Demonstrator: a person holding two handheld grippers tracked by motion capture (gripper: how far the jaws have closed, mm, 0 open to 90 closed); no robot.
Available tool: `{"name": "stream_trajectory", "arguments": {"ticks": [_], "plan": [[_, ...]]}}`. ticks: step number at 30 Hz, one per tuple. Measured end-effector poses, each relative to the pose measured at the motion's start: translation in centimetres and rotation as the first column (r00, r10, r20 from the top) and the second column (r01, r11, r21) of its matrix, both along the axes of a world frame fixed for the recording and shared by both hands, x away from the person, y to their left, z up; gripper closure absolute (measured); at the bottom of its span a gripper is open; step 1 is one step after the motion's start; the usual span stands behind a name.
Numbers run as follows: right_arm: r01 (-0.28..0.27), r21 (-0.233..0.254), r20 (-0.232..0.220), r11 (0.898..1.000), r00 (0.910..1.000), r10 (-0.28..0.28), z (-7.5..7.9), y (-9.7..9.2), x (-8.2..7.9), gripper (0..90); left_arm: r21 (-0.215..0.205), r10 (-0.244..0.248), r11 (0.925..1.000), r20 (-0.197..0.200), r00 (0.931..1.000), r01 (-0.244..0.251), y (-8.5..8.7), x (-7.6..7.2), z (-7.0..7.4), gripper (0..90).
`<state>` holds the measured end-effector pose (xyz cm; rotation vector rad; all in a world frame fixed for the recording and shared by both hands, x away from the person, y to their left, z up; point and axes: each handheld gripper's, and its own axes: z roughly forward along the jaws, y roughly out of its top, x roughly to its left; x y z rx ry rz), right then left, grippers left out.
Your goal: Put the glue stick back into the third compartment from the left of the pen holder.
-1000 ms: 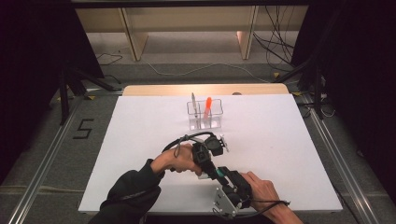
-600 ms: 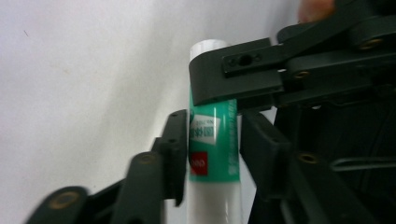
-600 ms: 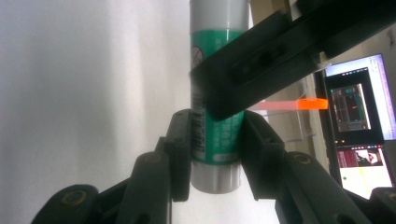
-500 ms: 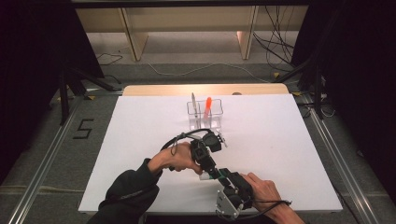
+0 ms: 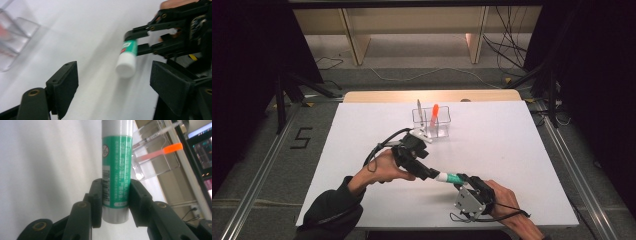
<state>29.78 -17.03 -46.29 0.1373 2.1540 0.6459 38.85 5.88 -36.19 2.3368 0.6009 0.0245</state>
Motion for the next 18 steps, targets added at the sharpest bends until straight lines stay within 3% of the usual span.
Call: {"name": "stream_trajectory", "arguments": {"ticks": [4, 6, 10, 14, 18], "plan": [[0.034, 0.068, -0.056, 0.997, 0.998, -0.03, 0.6, -0.7, 0.7, 66.8, -0.089, 0.089, 0.9926, 0.063, 0.9941, -0.083, 2.6, -0.3, -1.0, 21.8], [0.051, 0.113, -0.086, 0.992, 0.9954, -0.042, 0.8, -1.0, 1.3, 66.9, -0.136, 0.138, 0.9828, 0.091, 0.9862, -0.125, 3.7, -0.7, -1.5, 21.1], [0.08, 0.199, -0.145, 0.977, 0.9881, -0.051, 1.5, -1.5, 2.4, 66.8, -0.211, 0.202, 0.9616, 0.11, 0.9733, -0.176, 5.4, -1.2, -2.5, 21.0], [0.116, 0.292, -0.201, 0.95, 0.9779, -0.057, 2.1, -1.9, 3.6, 66.8, -0.259, 0.245, 0.9444, 0.145, 0.9584, -0.203, 6.2, -1.9, -3.2, 20.1], [0.154, 0.389, -0.258, 0.908, 0.9646, -0.053, 2.8, -2.5, 4.9, 66.8, -0.323, 0.295, 0.9184, 0.174, 0.9397, -0.228, 7.1, -2.5, -3.5, 18.3]]}}
